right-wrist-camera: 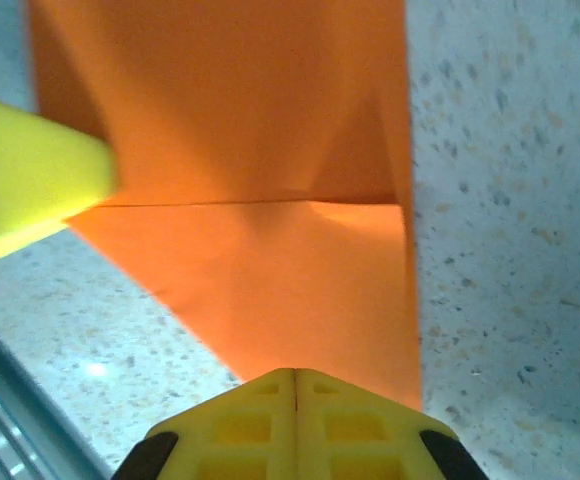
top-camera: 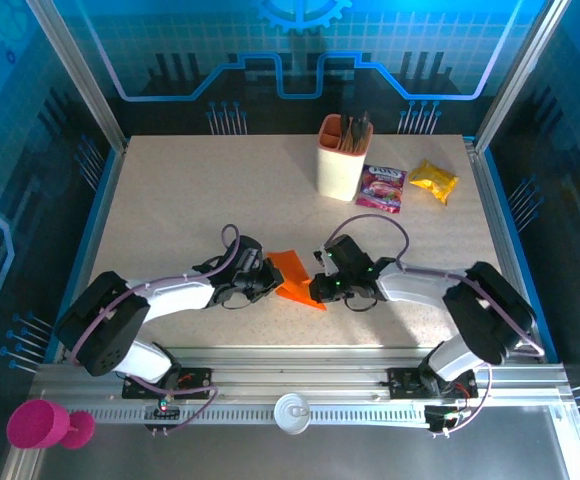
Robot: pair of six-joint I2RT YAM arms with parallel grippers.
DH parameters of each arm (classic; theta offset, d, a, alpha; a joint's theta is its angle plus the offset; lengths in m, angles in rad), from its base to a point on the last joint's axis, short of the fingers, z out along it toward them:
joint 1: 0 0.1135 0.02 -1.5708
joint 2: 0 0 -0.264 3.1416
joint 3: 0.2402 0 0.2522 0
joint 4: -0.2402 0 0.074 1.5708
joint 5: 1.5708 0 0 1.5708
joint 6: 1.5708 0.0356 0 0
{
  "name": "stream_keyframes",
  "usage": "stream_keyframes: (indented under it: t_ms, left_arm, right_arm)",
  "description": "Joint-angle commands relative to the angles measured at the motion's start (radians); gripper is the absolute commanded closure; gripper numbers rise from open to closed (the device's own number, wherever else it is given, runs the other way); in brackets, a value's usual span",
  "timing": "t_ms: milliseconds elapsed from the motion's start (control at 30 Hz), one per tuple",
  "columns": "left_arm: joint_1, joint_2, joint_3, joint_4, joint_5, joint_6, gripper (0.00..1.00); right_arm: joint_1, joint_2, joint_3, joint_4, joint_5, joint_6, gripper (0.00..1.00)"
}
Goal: Fold a paper plane with a square sheet of paper (pick it up from the middle)
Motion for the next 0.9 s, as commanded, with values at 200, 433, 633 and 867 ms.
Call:
stream_keyframes:
  t_ms: [200, 433, 633, 867]
  left_arm:
    - [0.002, -0.026, 0.037, -0.054, 0.001, -0.048, 1.0]
    - [0.002, -0.021, 0.054, -0.064, 0.01, -0.053, 1.0]
    - [0.003, -0.022, 0.06, -0.074, 0.01, -0.047, 1.0]
    - [0.006, -0.021, 0.056, -0.077, 0.005, -0.044, 1.0]
  right_arm:
    - [0.118, -0.041, 0.054, -0.103, 0.178, -0.232, 0.71]
    - [0.22, 0.065, 0.147, -0.153, 0.341, -0.285, 0.6]
    - [0.263, 0.142, 0.178, -0.181, 0.438, -0.277, 0.6]
    - [0.263, 0.132, 0.157, -0.184, 0.49, -0.253, 0.69]
